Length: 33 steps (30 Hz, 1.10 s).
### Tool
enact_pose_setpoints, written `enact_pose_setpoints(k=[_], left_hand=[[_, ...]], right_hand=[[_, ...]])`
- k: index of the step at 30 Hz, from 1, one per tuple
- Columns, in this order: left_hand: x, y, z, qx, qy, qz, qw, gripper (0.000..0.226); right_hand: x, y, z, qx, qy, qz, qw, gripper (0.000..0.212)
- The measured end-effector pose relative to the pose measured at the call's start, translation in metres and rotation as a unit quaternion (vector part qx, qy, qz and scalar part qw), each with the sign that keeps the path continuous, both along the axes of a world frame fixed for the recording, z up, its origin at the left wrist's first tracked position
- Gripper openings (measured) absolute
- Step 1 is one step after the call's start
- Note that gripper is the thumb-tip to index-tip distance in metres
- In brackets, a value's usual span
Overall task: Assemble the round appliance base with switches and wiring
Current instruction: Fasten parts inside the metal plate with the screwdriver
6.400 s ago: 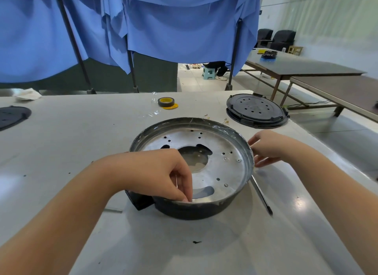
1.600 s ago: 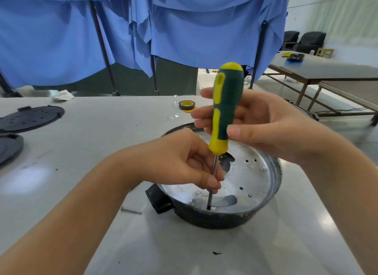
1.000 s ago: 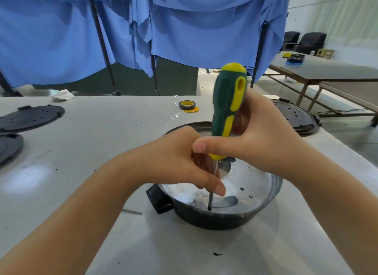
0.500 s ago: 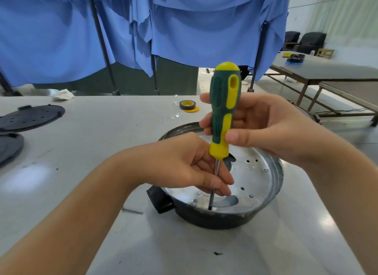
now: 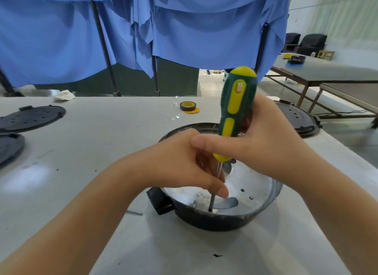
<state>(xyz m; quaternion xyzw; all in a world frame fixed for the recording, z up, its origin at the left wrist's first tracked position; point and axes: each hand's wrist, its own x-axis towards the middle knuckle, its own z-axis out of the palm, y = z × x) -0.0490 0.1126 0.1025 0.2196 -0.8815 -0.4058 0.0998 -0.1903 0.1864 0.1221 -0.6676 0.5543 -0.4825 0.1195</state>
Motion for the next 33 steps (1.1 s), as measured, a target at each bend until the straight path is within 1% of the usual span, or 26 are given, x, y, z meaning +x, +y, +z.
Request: enact_pose_setpoints(k=[1,2,3,4,6,8,9,10,12,14,16,18,20,22,23,24,26,27,29,31,33], left_hand=[[0.000,0.000,-0.001,0.016,0.004,-0.005,1.000,0.020],[0.000,0.000,-0.001,0.036,0.007,-0.011,0.999,0.023],[0.001,0.000,-0.001,0.058,0.007,-0.018,0.998,0.026],[0.002,0.001,-0.001,0.078,0.006,-0.025,0.997,0.026],[0.004,0.001,-0.001,0.103,-0.007,-0.042,0.994,0.022],[0.004,0.000,0.000,0.117,-0.021,-0.056,0.991,0.025],[0.004,-0.001,-0.001,0.126,-0.027,-0.060,0.990,0.027],[0.005,-0.002,-0.001,0.135,-0.033,-0.065,0.988,0.029],[0.006,-0.003,-0.001,0.140,-0.043,-0.082,0.986,0.033],[0.006,-0.003,0.000,0.132,-0.042,-0.085,0.987,0.032],[0.006,-0.004,0.001,0.096,-0.032,-0.068,0.993,0.024],[0.004,-0.005,0.000,0.057,-0.020,-0.049,0.997,0.016],[0.003,-0.004,-0.001,0.037,-0.009,-0.039,0.999,0.014],[0.004,-0.005,-0.001,0.024,-0.007,-0.034,0.999,0.011],[0.005,-0.005,-0.001,0.021,-0.008,-0.036,0.999,0.009],[0.005,-0.006,-0.001,0.025,-0.010,-0.038,0.999,0.012],[0.006,-0.006,-0.001,0.055,-0.014,-0.040,0.998,0.021],[0.006,-0.006,-0.001,0.069,-0.017,-0.043,0.997,0.021],[0.007,-0.006,-0.001,0.083,-0.027,-0.055,0.995,0.019],[0.007,-0.006,-0.001,0.094,-0.037,-0.066,0.993,0.021],[0.008,-0.007,-0.001,0.103,-0.041,-0.078,0.991,0.024]], right_hand=[[-0.003,-0.001,0.001,0.025,-0.014,0.020,0.999,0.043],[-0.009,-0.002,0.002,0.058,-0.050,0.065,0.995,0.047],[-0.015,-0.002,0.004,0.095,-0.095,0.129,0.983,0.051],[-0.022,-0.002,0.005,0.128,-0.131,0.195,0.963,0.055],[-0.034,-0.001,0.007,0.177,-0.169,0.296,0.923,0.063],[-0.043,-0.002,0.008,0.201,-0.191,0.346,0.896,0.064],[-0.046,-0.003,0.007,0.201,-0.197,0.348,0.894,0.063],[-0.047,-0.003,0.006,0.194,-0.196,0.339,0.899,0.061],[-0.046,-0.003,0.005,0.168,-0.179,0.302,0.921,0.052],[-0.039,-0.002,0.006,0.134,-0.139,0.250,0.949,0.042],[-0.029,-0.001,0.006,0.092,-0.080,0.196,0.973,0.037],[-0.018,0.000,0.005,0.038,-0.032,0.138,0.989,0.040],[-0.011,-0.001,0.002,-0.003,0.000,0.077,0.997,0.046],[-0.009,-0.001,0.001,-0.003,0.034,0.018,0.999,0.054],[-0.009,-0.001,0.000,0.010,0.043,0.008,0.999,0.056],[-0.011,-0.003,0.000,0.029,0.029,0.025,0.999,0.056],[-0.019,-0.005,0.001,0.085,-0.068,0.124,0.986,0.054],[-0.023,-0.006,0.002,0.116,-0.119,0.182,0.969,0.054],[-0.032,-0.006,0.003,0.158,-0.185,0.271,0.931,0.060],[-0.037,-0.004,0.003,0.171,-0.207,0.320,0.909,0.060],[-0.037,-0.003,0.004,0.161,-0.194,0.313,0.916,0.054]])
